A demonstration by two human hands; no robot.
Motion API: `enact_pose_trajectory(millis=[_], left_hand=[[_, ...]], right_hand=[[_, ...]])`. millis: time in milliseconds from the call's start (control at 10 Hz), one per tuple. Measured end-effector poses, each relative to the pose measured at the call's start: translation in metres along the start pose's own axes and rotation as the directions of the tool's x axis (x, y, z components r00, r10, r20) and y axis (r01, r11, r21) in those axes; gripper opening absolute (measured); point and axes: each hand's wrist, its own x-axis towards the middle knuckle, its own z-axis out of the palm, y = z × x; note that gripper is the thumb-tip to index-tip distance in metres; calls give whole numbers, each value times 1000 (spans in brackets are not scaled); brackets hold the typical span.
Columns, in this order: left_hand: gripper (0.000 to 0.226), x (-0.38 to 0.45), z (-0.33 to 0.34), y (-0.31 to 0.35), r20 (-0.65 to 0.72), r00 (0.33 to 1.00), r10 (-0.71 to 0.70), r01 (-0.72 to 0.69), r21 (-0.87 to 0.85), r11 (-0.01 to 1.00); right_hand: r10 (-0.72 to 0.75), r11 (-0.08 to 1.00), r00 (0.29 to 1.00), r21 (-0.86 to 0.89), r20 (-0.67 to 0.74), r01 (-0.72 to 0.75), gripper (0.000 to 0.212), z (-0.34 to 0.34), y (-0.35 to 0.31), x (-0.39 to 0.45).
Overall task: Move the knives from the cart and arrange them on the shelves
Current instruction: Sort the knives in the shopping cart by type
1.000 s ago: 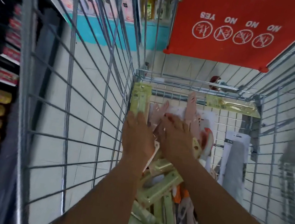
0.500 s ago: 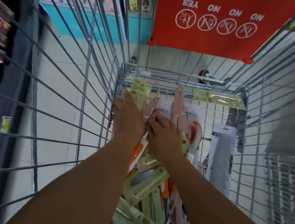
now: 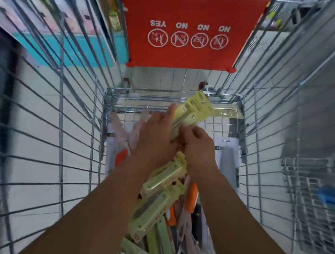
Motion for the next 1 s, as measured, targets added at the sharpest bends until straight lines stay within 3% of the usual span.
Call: enact_pose_trajectory(millis=[100, 200, 300, 400, 500, 600, 700, 800, 900, 1000], left_hand=[[82, 9, 13, 16, 88, 996, 14, -21, 80, 997], [69, 5, 32, 21, 186, 983, -8, -23, 161, 987], [50, -4, 53, 9, 291, 956, 33, -104, 231, 967], [50, -13, 60, -8, 378, 926, -17, -91, 264, 960], [59, -23, 59, -22, 370, 929, -27, -102, 324, 941], [61, -29, 53, -25, 331, 943, -45, -82, 361, 929], [64, -33, 52, -28, 262, 965, -19, -81, 366, 927], [66, -41, 52, -31, 241, 969, -53, -30, 330, 944], [66, -52, 50, -28, 219, 971, -97, 8, 376, 927], [66, -65, 47, -31, 174, 966, -191, 104, 415, 904]], right_hand=[[138, 977, 987, 176, -81, -122, 27, -26, 4, 7], [215, 975, 941, 105, -263, -193, 32, -49, 10, 19], [276, 960, 919, 36, -283, -277, 30, -62, 15, 34], [353, 934, 909, 135, -222, -330, 23, -59, 16, 48], [363, 909, 915, 284, -177, -306, 20, -48, 9, 60], [349, 906, 901, 337, -256, -256, 23, -38, 0, 69], [184, 957, 964, -189, -190, -220, 40, -41, -7, 67], [123, 929, 977, -325, -174, -175, 16, -47, -3, 53], [112, 953, 980, -260, -165, -153, 30, -46, 19, 28], [47, 918, 991, -385, -127, -93, 36, -44, 42, -4]])
